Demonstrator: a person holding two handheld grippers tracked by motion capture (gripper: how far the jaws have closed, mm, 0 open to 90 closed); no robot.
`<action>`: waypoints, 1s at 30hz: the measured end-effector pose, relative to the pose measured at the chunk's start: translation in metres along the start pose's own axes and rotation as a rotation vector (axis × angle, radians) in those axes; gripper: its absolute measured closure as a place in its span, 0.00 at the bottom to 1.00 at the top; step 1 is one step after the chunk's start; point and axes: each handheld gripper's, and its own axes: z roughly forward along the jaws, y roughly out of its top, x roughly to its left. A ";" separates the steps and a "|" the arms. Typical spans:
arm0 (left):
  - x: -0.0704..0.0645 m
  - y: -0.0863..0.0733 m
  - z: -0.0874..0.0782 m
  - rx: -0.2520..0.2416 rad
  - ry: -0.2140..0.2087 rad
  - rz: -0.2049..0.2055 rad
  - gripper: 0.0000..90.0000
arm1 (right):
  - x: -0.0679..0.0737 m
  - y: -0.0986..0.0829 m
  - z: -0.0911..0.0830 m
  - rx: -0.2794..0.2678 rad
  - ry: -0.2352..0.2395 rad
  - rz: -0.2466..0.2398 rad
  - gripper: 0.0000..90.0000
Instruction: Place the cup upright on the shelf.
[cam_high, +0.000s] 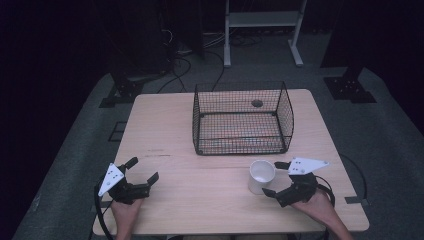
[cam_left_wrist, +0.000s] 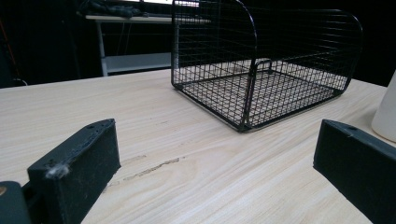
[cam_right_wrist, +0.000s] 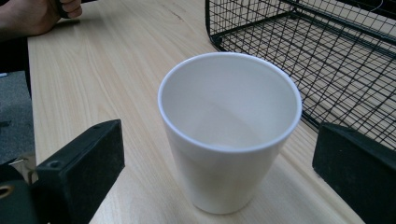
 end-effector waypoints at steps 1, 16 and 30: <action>0.000 0.000 0.000 0.000 0.000 0.000 0.00 | 0.000 0.000 0.000 0.000 0.000 0.000 0.02; 0.000 0.000 0.000 -0.001 -0.001 0.000 0.00 | 0.000 0.010 0.023 0.033 0.014 -0.024 0.02; 0.000 0.000 0.000 -0.002 0.001 0.002 0.00 | -0.009 0.011 0.027 0.042 0.030 -0.020 0.21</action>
